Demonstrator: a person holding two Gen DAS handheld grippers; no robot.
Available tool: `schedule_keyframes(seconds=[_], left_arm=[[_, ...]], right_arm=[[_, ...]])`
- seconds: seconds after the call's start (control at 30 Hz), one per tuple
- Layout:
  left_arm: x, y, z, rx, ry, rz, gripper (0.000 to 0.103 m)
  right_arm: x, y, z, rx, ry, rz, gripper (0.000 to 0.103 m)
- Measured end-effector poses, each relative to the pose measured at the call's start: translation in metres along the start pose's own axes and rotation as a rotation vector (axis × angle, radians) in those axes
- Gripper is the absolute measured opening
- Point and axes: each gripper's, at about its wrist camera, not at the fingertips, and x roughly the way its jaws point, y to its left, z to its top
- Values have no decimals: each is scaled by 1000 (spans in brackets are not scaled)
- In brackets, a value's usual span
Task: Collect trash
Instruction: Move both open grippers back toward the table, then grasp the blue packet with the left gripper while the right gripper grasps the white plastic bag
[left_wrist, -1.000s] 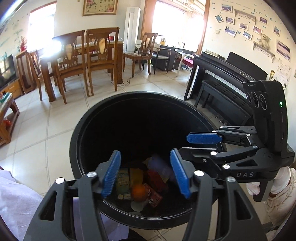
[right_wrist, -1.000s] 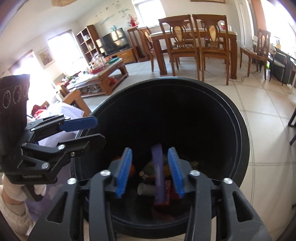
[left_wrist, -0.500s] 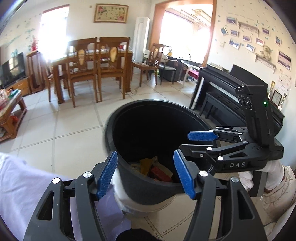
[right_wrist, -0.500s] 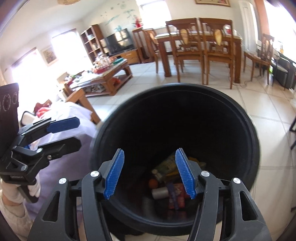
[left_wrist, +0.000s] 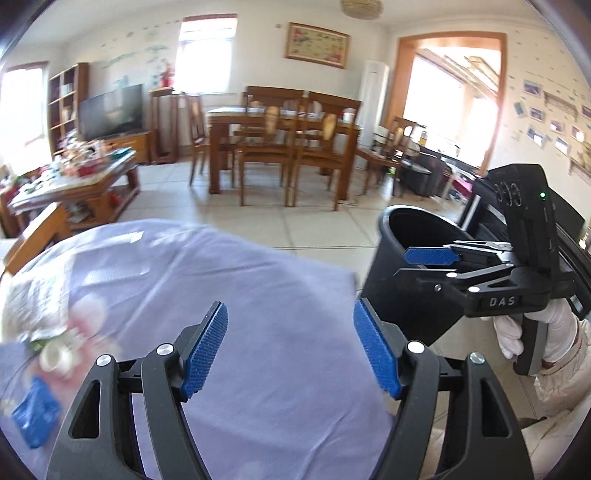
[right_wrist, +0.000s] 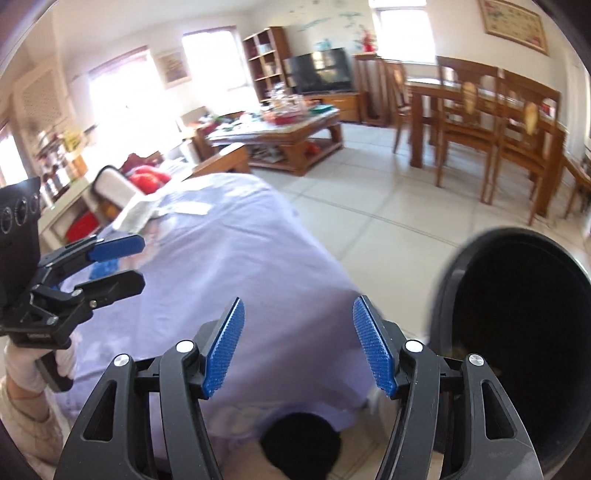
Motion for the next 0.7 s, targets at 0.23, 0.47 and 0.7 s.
schedule_keyframes(seconds=[0.23, 0.47, 0.7], left_arm=[[-43, 78, -34, -87, 14, 140, 71], [-68, 158, -65, -150, 76, 244, 71], [-71, 205, -80, -157, 160, 246, 74]], right_arm=[[53, 94, 28, -75, 42, 122, 62], [102, 157, 45, -89, 83, 218, 62], [151, 194, 69, -84, 137, 265, 62]])
